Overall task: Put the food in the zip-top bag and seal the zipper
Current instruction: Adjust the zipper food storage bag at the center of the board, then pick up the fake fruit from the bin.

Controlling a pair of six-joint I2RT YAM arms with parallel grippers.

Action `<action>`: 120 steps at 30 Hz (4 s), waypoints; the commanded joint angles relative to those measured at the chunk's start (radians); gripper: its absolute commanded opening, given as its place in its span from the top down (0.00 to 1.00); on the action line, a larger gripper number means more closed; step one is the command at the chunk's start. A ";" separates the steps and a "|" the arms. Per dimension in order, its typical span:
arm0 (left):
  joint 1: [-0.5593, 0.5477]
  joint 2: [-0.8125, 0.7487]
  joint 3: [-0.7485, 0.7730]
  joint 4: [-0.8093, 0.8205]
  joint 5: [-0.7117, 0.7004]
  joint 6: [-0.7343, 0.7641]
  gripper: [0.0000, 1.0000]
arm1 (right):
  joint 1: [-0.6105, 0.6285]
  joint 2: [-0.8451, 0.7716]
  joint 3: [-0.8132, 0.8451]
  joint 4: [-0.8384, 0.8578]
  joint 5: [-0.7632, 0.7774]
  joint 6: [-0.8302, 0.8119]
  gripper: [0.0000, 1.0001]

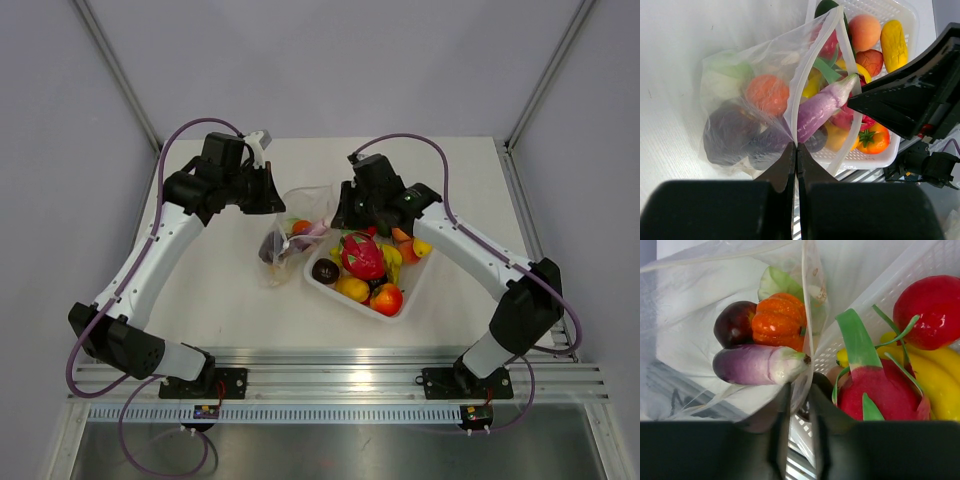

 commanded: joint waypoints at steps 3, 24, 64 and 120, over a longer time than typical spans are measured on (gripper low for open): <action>-0.002 -0.031 -0.002 0.038 0.024 0.011 1.00 | 0.005 0.066 0.058 0.049 -0.083 0.001 0.99; 0.051 -0.031 -0.091 0.055 0.059 -0.007 1.00 | 0.031 0.118 0.226 0.071 -0.067 -0.057 1.00; 0.047 -0.005 -0.010 0.081 0.118 -0.012 1.00 | -0.051 -0.235 -0.013 -0.161 0.660 -0.109 0.37; 0.045 -0.028 -0.019 0.060 0.104 -0.001 1.00 | -0.229 -0.078 -0.249 -0.097 0.598 -0.163 0.72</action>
